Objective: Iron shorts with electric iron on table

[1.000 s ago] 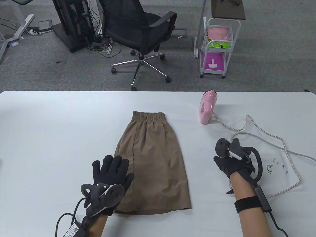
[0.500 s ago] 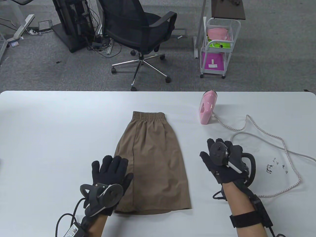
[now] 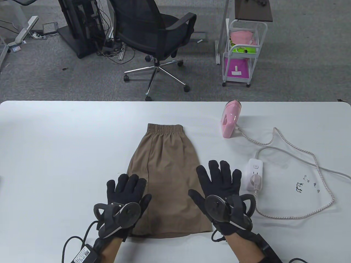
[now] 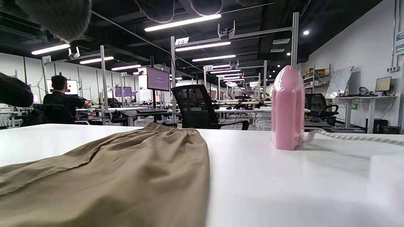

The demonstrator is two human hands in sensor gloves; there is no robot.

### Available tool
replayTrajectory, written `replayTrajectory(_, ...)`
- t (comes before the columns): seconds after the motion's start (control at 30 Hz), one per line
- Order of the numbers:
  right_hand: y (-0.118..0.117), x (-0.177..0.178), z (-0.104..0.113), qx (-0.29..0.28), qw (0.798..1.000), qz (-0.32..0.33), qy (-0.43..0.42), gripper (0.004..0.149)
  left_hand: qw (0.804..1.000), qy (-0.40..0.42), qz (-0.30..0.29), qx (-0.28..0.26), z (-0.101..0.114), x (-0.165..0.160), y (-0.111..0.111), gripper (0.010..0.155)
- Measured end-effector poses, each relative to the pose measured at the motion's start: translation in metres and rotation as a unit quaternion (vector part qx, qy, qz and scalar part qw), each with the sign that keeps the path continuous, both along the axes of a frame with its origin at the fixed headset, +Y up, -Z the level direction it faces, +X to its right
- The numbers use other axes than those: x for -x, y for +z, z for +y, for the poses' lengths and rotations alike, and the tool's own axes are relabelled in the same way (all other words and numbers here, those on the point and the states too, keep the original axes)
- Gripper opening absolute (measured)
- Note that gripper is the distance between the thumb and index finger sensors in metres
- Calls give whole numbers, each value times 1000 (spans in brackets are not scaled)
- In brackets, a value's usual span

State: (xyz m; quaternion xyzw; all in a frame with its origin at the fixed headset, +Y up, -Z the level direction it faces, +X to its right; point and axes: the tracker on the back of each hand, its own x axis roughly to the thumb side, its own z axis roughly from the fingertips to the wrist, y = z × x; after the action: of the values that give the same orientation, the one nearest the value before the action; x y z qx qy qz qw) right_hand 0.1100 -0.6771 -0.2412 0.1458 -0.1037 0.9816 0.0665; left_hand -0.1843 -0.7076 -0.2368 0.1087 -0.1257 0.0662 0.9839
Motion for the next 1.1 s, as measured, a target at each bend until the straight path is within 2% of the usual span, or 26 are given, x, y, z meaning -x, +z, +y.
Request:
replayTrajectory(0.13, -9, 0, -25, 30, 999, -2, 19, 74, 999, 18, -11, 36, -6, -6, -7, 61)
replayTrajectory(0.23, -13, 1, -36, 35, 998, -11, 47, 74, 999, 1, -11, 50, -7, -10, -16, 61)
replayTrajectory(0.4, -16, 3, -39, 50, 998, -11, 45, 73, 999, -31, 18, 39, 5, -6, -40, 61)
replayTrajectory(0.57, -16, 3, -38, 46, 998, -7, 45, 73, 996, -16, 64, 60, 16, -2, -85, 61)
replayTrajectory(0.67, -15, 4, -38, 48, 998, -3, 45, 73, 991, 4, 94, 99, 16, -1, -121, 61)
replayTrajectory(0.73, -15, 5, -38, 51, 998, 0, 44, 73, 984, 12, 113, 135, 14, -2, -144, 62)
replayTrajectory(0.87, -14, 3, -32, 40, 999, 2, 35, 72, 969, 27, 181, 167, 14, -6, -186, 65)
replayTrajectory(1.03, -11, 6, -34, 33, 999, 3, 41, 72, 946, 54, 253, 197, 10, -8, -224, 73)
replayTrajectory(1.1, -11, 8, -36, 36, 998, 5, 47, 72, 937, 72, 275, 204, 1, -10, -239, 76)
